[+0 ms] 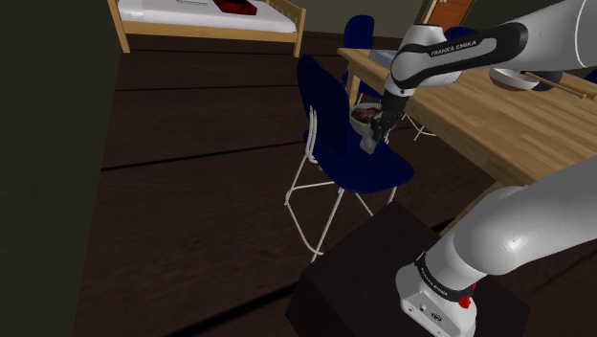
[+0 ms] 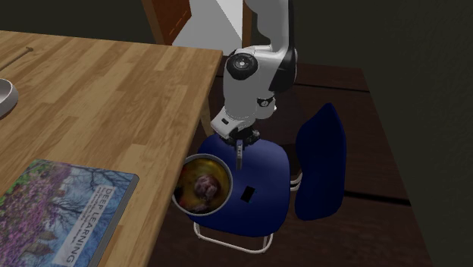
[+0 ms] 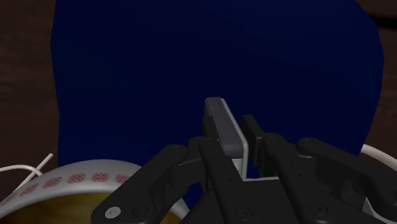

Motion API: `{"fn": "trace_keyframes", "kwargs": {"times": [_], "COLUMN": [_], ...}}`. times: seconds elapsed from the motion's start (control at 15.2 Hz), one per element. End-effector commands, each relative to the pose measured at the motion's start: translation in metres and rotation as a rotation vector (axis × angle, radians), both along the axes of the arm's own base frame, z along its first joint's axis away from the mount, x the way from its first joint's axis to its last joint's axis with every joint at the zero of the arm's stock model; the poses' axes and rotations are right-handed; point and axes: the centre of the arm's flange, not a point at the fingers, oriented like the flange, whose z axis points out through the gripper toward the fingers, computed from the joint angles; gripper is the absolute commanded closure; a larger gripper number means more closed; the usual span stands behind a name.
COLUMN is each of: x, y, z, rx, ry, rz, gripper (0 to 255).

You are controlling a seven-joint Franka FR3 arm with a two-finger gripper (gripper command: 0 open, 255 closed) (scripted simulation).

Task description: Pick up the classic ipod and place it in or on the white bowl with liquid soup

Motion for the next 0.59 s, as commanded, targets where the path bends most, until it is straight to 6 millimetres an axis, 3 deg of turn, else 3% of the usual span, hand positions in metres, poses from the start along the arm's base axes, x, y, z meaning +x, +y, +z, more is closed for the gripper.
{"fn": "trace_keyframes", "kwargs": {"times": [0.0, 0.53], "x": [0.000, 0.000], "y": [0.000, 0.000], "z": [0.011, 0.054], "rx": [0.000, 0.000], "ry": [0.000, 0.000], "rz": [0.000, 0.000], "gripper": [255, 255]}}
